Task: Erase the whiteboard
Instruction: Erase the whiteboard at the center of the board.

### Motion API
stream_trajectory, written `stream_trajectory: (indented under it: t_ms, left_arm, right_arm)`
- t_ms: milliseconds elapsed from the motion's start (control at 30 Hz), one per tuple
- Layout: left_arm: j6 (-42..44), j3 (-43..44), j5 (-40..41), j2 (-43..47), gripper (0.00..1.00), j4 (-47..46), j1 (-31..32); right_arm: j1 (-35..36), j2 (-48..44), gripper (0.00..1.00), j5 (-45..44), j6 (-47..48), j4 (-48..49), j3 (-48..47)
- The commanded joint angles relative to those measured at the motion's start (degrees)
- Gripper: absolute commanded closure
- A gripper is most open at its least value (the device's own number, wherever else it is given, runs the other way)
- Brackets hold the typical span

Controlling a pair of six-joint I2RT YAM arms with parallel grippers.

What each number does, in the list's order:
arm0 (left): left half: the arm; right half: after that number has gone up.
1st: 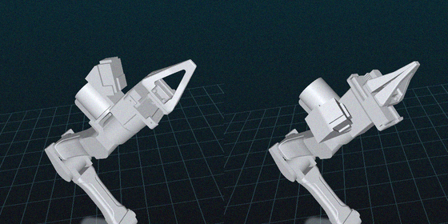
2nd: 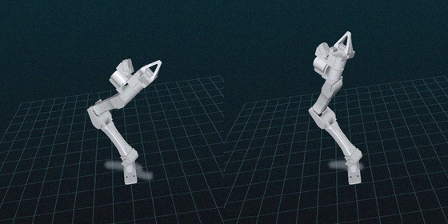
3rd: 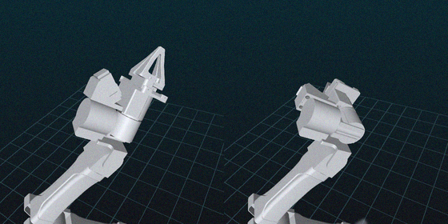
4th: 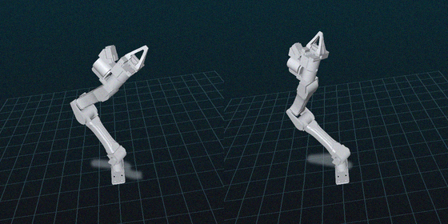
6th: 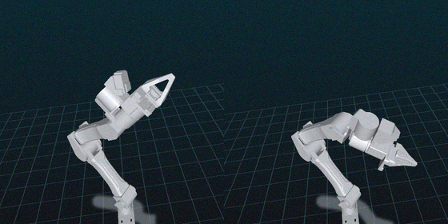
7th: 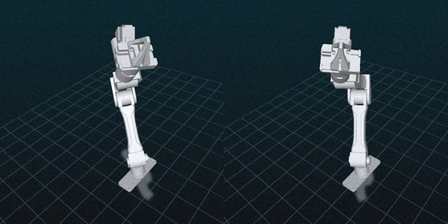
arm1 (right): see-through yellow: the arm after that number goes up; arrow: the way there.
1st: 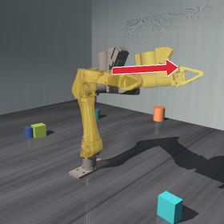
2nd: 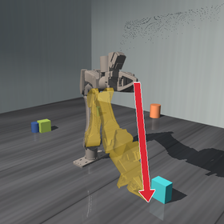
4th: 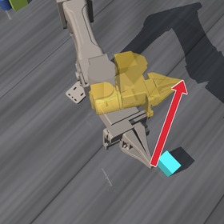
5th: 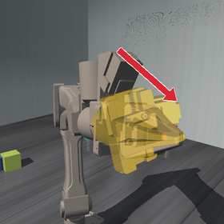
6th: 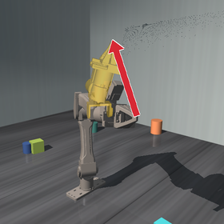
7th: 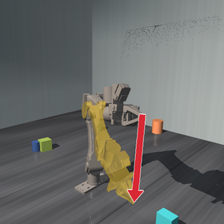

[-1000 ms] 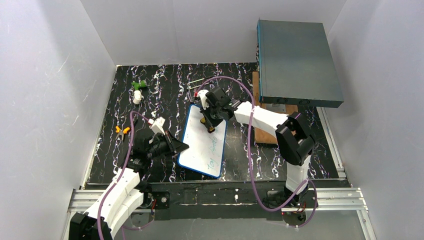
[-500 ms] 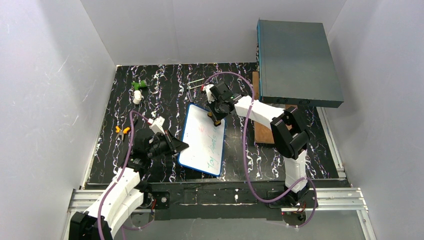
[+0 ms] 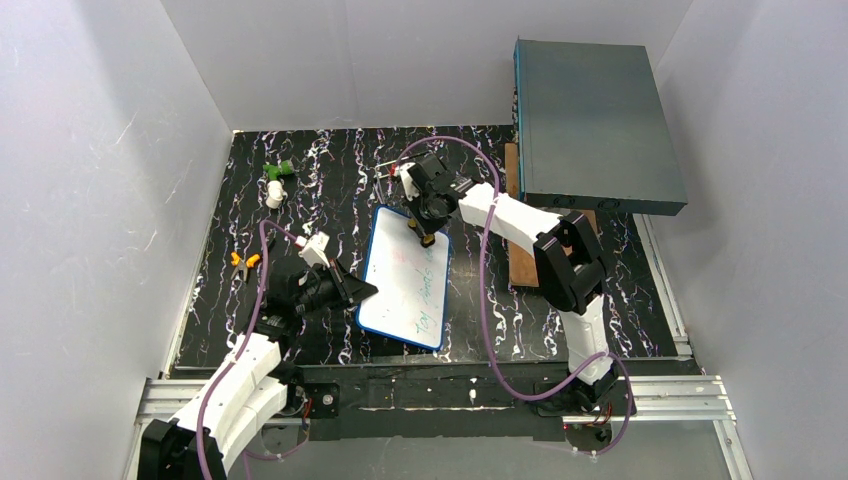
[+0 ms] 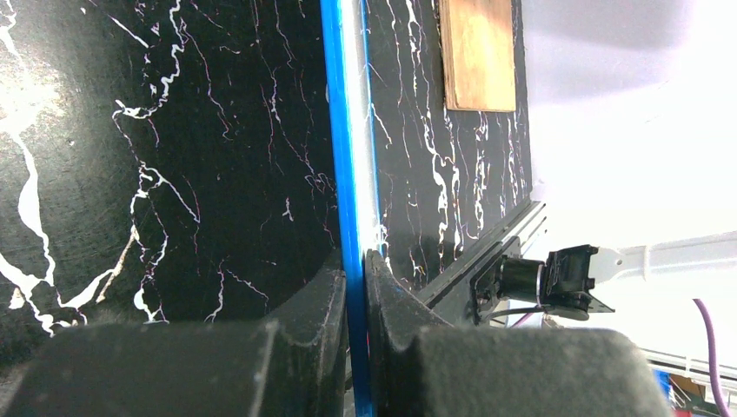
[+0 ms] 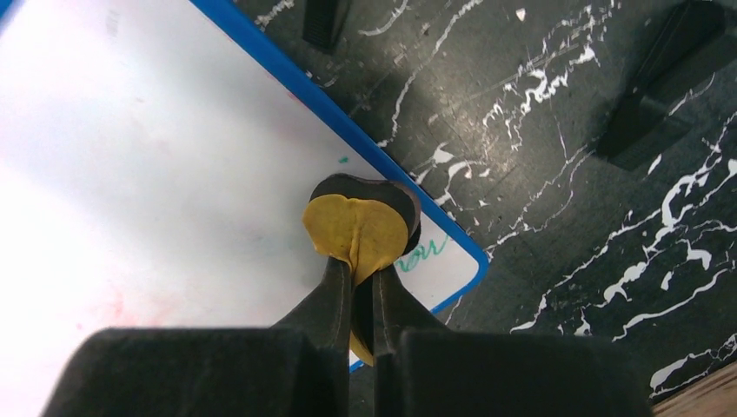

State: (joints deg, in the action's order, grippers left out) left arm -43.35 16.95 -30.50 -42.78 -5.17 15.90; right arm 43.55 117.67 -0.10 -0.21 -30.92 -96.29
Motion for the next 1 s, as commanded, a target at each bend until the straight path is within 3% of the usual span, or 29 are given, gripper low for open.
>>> stream_trajectory:
  t_ms: [0, 300, 600, 800, 967]
  left_arm:
    - [4.3, 1.2, -7.1, 0.0, 1.00, -2.0, 1.0]
    - [4.3, 1.1, -6.9, 0.2, 1.00, -1.6, 1.1]
    - [4.4, 0.9, -6.3, 1.2, 1.00, -1.1, 1.1]
    - [4.4, 1.0, -6.4, 0.9, 1.00, -1.4, 1.0]
    - [4.3, 0.8, -6.5, 1.2, 1.00, -1.4, 1.0]
  right_arm:
    - [2.3, 1.3, 0.99, 2.8, -0.3, 1.3, -5.4]
    - [2.1, 4.4, 0.99, -1.3, 0.0, 0.1, -8.2]
    - [-2.1, 2.6, 0.99, -3.8, 1.7, 1.1, -1.1]
    - [-2.6, -0.4, 0.99, -1.8, 2.2, 2.0, 4.1]
    - [-2.1, -1.9, 0.99, 6.4, 1.6, 1.3, 4.4]
